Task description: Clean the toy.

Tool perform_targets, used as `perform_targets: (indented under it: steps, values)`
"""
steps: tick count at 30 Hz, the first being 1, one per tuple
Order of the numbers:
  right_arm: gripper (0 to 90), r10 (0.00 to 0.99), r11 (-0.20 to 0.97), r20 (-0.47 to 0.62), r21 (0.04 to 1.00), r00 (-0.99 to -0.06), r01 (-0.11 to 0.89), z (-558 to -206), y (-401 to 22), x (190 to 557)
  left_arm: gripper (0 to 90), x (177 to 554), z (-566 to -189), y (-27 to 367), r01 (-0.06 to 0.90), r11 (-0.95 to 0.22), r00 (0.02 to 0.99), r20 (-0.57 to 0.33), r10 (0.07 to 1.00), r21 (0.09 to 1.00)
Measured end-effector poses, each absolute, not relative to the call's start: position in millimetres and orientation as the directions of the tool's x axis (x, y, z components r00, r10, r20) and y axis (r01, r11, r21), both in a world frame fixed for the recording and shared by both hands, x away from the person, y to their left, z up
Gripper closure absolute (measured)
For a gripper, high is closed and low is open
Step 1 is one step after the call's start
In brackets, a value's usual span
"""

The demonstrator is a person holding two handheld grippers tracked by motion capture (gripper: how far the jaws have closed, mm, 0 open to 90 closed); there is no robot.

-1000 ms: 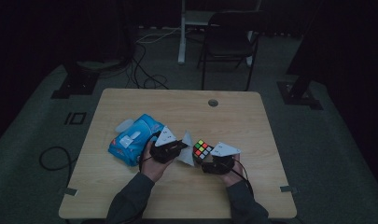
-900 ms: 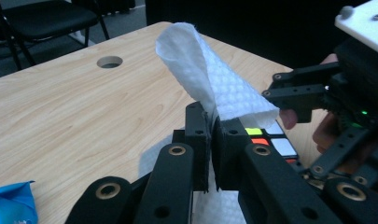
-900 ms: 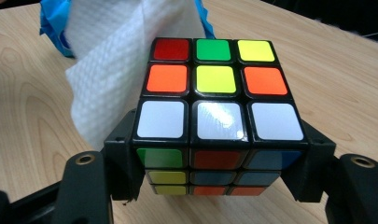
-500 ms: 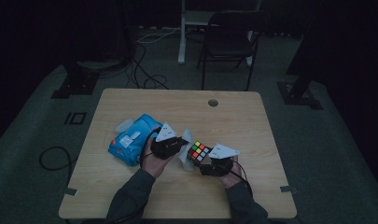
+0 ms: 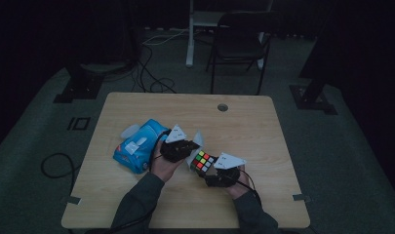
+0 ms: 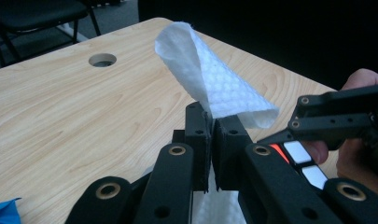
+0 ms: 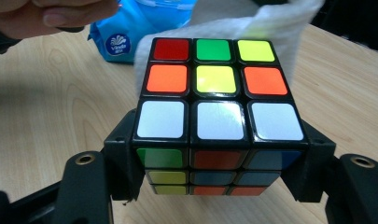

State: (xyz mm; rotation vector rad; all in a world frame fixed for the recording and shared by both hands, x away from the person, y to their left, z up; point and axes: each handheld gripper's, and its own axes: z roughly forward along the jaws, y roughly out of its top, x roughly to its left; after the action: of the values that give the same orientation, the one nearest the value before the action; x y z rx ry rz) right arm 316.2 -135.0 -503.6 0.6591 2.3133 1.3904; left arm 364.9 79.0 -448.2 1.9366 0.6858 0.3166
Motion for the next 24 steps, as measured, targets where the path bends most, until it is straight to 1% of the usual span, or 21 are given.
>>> perform_targets:
  steps: [6, 9, 24]
  values:
    - [34.4, 0.547, 0.415, -0.07, 0.888, -0.834, 0.198, -505.3, -130.9, 314.6, 86.9, 368.1, -448.1, 76.8, 0.332, -0.326, 0.815, -0.095, 0.572, 0.885]
    - [34.4, 0.54, 0.42, -0.072, 0.887, -0.839, 0.194, -505.7, -129.7, 314.1, 86.8, 369.9, -449.1, 75.9, 0.341, -0.315, 0.823, -0.119, 0.555, 0.886]
    - [34.4, 0.515, 0.439, -0.09, 0.882, -0.853, 0.172, -505.9, -125.1, 310.6, 86.7, 369.7, -450.3, 66.0, 0.347, -0.324, 0.85, -0.149, 0.505, 0.88]
